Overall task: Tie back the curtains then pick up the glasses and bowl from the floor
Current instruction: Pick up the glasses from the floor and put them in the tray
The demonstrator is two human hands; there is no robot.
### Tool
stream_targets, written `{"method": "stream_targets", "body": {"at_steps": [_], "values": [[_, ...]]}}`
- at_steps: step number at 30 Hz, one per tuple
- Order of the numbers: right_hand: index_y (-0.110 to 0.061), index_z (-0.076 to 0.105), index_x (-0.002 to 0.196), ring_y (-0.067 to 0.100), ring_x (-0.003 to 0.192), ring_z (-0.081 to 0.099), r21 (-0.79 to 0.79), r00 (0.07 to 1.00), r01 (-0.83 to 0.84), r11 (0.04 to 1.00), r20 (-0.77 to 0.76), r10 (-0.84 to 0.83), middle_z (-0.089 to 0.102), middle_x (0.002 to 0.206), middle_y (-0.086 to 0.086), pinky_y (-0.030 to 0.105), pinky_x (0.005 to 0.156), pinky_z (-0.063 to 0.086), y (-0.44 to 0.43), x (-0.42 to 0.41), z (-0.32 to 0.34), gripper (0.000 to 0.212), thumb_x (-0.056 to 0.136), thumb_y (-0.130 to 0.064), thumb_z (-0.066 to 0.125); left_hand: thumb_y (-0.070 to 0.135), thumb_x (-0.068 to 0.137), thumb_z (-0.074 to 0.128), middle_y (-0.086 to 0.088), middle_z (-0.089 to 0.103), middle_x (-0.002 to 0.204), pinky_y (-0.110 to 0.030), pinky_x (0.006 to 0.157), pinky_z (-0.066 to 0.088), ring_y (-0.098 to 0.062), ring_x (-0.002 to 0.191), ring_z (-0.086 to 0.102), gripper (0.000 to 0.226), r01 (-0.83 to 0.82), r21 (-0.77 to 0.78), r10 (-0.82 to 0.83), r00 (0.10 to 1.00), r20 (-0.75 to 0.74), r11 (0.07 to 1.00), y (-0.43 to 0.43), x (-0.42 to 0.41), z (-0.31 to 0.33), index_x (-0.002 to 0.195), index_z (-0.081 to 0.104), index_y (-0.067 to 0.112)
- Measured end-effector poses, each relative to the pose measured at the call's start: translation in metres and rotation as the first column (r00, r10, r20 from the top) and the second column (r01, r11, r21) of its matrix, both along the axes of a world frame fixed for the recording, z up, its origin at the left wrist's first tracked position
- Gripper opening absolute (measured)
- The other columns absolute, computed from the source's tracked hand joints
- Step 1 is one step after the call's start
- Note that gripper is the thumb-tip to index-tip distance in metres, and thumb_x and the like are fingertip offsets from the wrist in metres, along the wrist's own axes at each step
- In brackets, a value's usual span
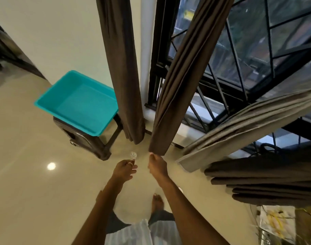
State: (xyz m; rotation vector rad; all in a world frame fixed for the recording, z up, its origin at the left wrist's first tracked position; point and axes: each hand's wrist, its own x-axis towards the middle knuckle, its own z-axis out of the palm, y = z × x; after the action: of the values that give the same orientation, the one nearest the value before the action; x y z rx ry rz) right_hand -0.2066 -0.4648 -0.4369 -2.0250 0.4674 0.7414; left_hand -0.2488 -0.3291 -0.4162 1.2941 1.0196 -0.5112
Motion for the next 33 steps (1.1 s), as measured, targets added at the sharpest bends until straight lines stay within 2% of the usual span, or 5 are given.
{"method": "stream_targets", "body": {"at_steps": [5, 9, 17, 22, 33], "values": [[-0.013, 0.064, 0.116, 0.032, 0.107, 0.067, -0.085, 0.984, 0.177, 0.98, -0.007, -0.179, 0.07, 0.116, 0.012, 0.048, 0.097, 0.054, 0.046, -0.008, -0.001, 0.041, 0.102, -0.044, 0.042, 0.013, 0.102, 0.047, -0.015, 0.063, 0.109, -0.04, 0.087, 0.045, -0.027, 0.094, 0.06, 0.016, 0.076, -0.046, -0.078, 0.996, -0.047, 0.996, 0.051, 0.014, -0.008, 0.113, 0.056, 0.006], [-0.009, 0.063, 0.112, 0.034, 0.107, 0.067, -0.129, 0.972, 0.235, 0.963, 0.017, -0.235, 0.071, 0.113, 0.012, 0.044, 0.096, 0.054, 0.096, -0.025, 0.011, 0.038, 0.103, -0.04, 0.043, 0.015, 0.104, 0.033, -0.008, 0.056, 0.089, -0.028, 0.068, 0.037, -0.016, 0.074, 0.05, 0.027, 0.176, -0.202, -0.191, 0.98, -0.059, 0.963, 0.11, 0.022, -0.005, 0.087, 0.053, 0.012], [-0.005, 0.062, 0.117, 0.031, 0.116, 0.062, -0.199, 0.981, 0.191, 0.961, 0.031, -0.189, 0.068, 0.124, 0.012, 0.037, 0.1, 0.047, 0.144, -0.042, 0.02, 0.038, 0.105, -0.036, 0.043, 0.007, 0.102, 0.042, -0.015, 0.062, 0.108, -0.032, 0.075, 0.045, -0.018, 0.078, 0.058, 0.016, 0.489, -0.012, -0.489, 0.872, -0.02, 0.872, 0.168, 0.024, -0.015, 0.107, 0.057, 0.007], [-0.005, 0.061, 0.118, 0.031, 0.119, 0.061, -0.208, 0.986, 0.164, 0.964, -0.002, -0.168, 0.068, 0.124, 0.012, 0.033, 0.099, 0.044, 0.141, -0.047, 0.009, 0.041, 0.105, -0.039, 0.043, 0.013, 0.103, 0.043, -0.019, 0.063, 0.124, -0.043, 0.096, 0.044, -0.035, 0.115, 0.06, 0.016, 0.551, 0.021, -0.548, 0.832, -0.091, 0.834, 0.179, 0.033, -0.019, 0.109, 0.057, 0.006], [-0.012, 0.057, 0.133, 0.024, 0.124, 0.059, -0.121, 0.985, 0.132, 0.984, -0.097, -0.144, 0.064, 0.135, 0.005, 0.024, 0.097, 0.044, 0.142, -0.053, -0.071, 0.036, 0.104, -0.031, 0.047, 0.013, 0.098, 0.054, -0.014, 0.066, 0.101, -0.036, 0.076, 0.049, -0.029, 0.088, 0.063, 0.018, 0.532, -0.019, -0.528, 0.834, -0.161, 0.847, 0.161, 0.042, -0.109, 0.108, 0.063, 0.003]]}}
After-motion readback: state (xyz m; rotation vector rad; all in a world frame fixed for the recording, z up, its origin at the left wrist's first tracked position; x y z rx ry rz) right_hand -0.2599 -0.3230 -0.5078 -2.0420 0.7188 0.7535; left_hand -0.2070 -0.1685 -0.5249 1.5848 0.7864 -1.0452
